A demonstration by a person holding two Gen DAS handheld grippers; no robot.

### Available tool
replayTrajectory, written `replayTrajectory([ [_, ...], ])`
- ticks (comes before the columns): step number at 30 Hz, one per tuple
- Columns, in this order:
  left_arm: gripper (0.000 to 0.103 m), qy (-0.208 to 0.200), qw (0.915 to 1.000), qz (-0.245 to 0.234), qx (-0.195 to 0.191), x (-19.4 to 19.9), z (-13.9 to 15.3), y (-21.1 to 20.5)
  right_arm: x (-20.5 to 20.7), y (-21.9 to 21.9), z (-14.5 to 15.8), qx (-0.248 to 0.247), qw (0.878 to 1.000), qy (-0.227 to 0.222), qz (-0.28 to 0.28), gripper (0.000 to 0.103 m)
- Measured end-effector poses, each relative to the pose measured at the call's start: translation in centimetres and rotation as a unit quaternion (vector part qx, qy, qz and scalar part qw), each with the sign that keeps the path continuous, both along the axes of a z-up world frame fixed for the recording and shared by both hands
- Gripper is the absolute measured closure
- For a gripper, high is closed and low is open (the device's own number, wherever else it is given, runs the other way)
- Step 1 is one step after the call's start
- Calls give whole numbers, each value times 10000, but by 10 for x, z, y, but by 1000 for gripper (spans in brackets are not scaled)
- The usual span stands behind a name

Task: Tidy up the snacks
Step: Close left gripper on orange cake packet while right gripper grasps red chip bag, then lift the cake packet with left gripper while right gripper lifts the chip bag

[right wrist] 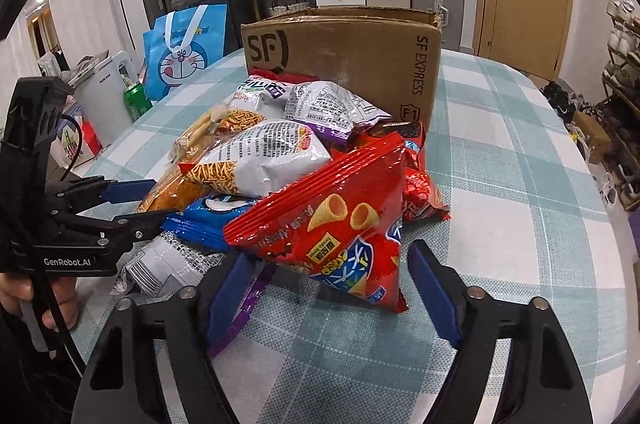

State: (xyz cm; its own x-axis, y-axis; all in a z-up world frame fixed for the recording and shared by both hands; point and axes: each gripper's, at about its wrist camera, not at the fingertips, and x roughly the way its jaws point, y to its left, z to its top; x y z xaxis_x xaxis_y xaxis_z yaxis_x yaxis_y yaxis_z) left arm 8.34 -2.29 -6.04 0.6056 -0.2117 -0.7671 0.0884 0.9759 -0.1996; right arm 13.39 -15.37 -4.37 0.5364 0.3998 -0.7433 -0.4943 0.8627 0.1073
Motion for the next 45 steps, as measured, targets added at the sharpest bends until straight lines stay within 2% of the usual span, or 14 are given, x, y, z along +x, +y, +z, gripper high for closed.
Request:
replayTrajectory([
  [1, 52, -7, 10000, -37, 0, -1, 0, -1, -1, 1, 0, -26, 10000, -29, 11, 34],
  [3, 61, -25, 9999, -114, 45, 0, -1, -4, -3, 1, 1, -5, 10000, -49, 52, 48],
  [5, 63, -73, 9998, -133, 108, -1, 0, -5, -5, 0, 1, -36, 10000, -67, 35, 63],
  [8, 66, -124, 9997, -142, 139, -2, 0, -5, -7, -6, 3, 76, 9999, -120, 24, 73],
  [10, 68, -144, 9997, -126, 122, -4, 1, -4, -9, -8, 4, 130, 9998, -147, 31, 75],
  [26, 70, -450, 9987, -210, -66, -33, 12, -8, -22, -29, 16, 618, 9977, -281, 44, 83],
  [31, 70, -496, 9985, -241, 3, -37, 12, -11, -16, -29, 10, 589, 9982, -72, -9, 82],
  [33, 70, -491, 9985, -240, -18, -37, 12, -11, -11, -26, 7, 567, 9984, 12, -30, 78],
  [35, 70, -490, 9985, -236, -24, -37, 12, -10, -7, -23, 6, 573, 9983, 39, -80, 58],
  [37, 70, -508, 9984, -242, -34, -38, 12, -10, -4, -21, 5, 629, 9979, 36, -145, 51],
  [38, 70, -526, 9983, -247, -39, -38, 13, -10, -1, -19, 5, 642, 9978, 57, -160, 50],
  [42, 70, -632, 9976, -279, -33, -40, 15, -11, 4, -15, 4, 728, 9972, 73, -169, 51],
  [44, 70, -717, 9970, -289, -51, -43, 18, -11, 3, -17, 7, 816, 9965, 7, -156, 63],
  [45, 70, -750, 9967, -291, -64, -44, 20, -10, 1, -18, 8, 835, 9964, -52, -146, 65],
])
